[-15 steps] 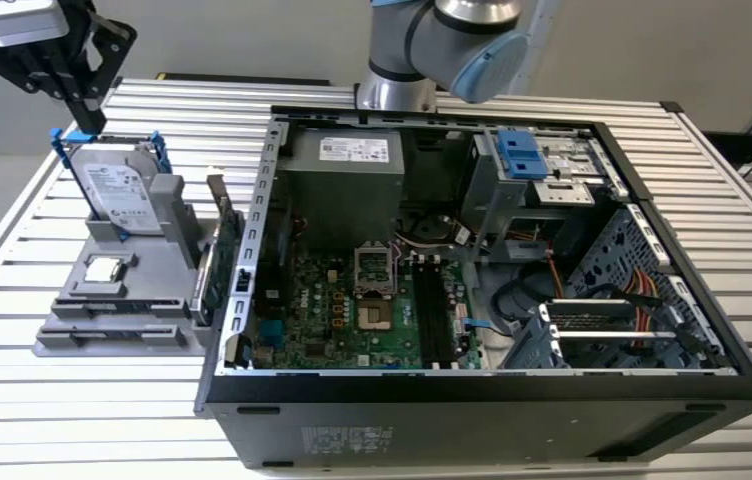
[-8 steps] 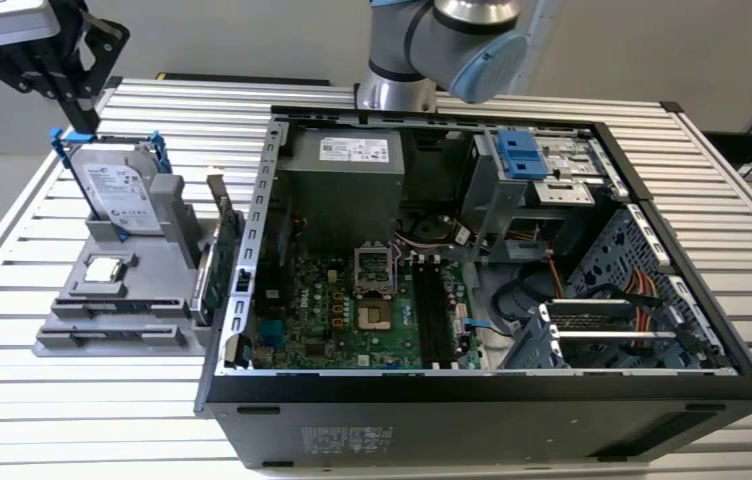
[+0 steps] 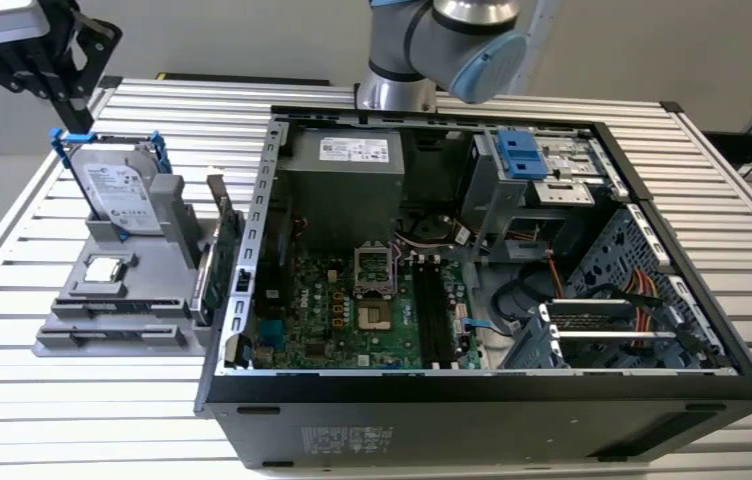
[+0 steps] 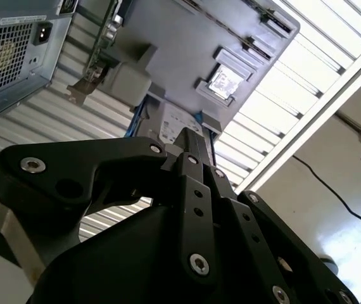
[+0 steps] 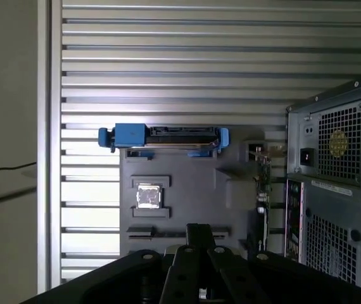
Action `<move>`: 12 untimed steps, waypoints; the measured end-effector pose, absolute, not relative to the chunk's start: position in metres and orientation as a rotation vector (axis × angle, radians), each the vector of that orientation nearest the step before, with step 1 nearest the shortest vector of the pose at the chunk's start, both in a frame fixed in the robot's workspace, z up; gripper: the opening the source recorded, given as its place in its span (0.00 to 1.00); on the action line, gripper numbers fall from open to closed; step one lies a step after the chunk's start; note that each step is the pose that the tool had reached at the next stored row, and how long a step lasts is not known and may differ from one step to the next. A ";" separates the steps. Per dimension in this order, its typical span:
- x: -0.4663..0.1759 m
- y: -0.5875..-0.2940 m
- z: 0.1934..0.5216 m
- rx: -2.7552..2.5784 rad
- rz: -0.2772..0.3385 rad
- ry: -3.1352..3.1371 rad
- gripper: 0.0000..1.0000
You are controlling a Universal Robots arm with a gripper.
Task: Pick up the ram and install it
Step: 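Reach for the ram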
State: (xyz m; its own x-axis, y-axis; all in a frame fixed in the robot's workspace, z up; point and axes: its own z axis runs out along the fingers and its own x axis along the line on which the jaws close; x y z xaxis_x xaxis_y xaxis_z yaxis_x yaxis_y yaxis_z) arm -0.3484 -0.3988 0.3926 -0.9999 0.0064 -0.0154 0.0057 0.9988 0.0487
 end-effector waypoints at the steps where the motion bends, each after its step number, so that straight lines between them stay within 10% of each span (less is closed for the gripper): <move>1: -0.349 -0.399 0.393 0.009 0.076 3.125 0.00; 12: -0.355 -0.399 0.393 0.009 0.076 3.125 0.00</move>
State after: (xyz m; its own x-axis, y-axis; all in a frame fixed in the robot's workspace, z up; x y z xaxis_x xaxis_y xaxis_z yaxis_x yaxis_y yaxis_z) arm -0.3552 -0.3988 0.3926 -0.9999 0.0064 -0.0153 0.0057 0.9988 0.0487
